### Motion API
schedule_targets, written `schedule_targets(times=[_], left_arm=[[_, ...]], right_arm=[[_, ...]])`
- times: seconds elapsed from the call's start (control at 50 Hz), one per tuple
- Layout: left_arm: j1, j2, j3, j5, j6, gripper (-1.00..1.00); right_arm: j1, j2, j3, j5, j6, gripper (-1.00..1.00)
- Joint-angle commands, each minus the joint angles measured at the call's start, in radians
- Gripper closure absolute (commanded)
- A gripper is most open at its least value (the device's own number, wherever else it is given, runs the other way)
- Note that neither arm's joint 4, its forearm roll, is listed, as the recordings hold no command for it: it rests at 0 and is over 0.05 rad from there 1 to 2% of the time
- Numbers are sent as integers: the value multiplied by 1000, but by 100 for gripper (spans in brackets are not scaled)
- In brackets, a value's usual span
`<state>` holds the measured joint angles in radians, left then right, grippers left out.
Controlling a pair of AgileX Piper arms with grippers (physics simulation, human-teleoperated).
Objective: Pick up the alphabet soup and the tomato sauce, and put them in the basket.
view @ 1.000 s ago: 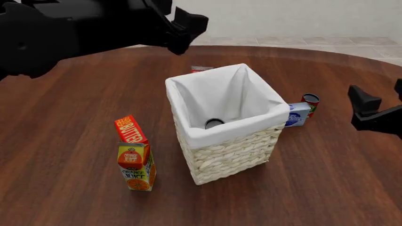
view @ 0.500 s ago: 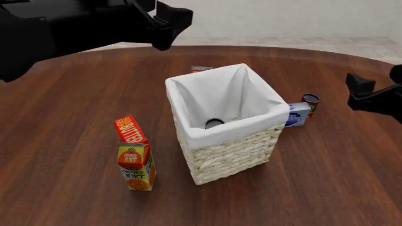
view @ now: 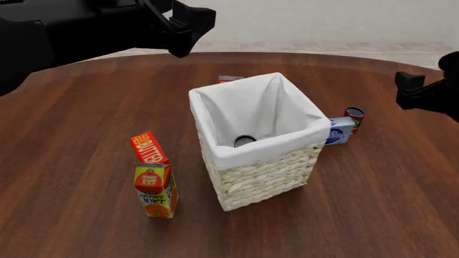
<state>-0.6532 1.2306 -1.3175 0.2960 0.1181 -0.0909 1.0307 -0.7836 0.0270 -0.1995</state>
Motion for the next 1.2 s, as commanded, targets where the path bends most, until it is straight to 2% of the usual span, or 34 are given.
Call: schedule_targets(times=[0.02, 0.16, 0.2, 0.3, 0.38, 0.5, 0.7, 0.74, 0.86, 1.0, 1.08, 1.2], left_arm=[[-4, -5, 13, -9, -1, -100], [-11, -14, 24, -13, 0, -100], [-11, -14, 23, -13, -2, -100], [-12, -16, 25, -12, 1, -100], [-17, -24, 28, -10, 0, -100], [-23, -27, 35, -11, 1, -100], [-26, -29, 44, -21, -8, -100], [-27, -31, 46, -23, -11, -100], [-28, -32, 55, -29, -16, -100], [-31, -34, 62, -34, -20, -100], [-34, -34, 66, -39, -21, -100], [-41, -36, 73, -45, -24, -100]], right_arm=[[-17, 54, -52, 23, -4, -100], [-35, 118, -131, 57, 10, -100], [-44, 127, -137, 53, -18, -100], [-50, 169, -187, 81, 16, -100], [-55, 180, -206, 87, 16, -100], [-57, 206, -236, 105, 51, -100], [-57, 263, -310, 174, 97, -100], [-60, 281, -323, 185, 81, -100], [-64, 320, -379, 219, 100, -100], [-60, 376, -445, 264, 90, -100], [-64, 405, -495, 302, 113, -100], [-83, 458, -553, 354, 118, -100]])
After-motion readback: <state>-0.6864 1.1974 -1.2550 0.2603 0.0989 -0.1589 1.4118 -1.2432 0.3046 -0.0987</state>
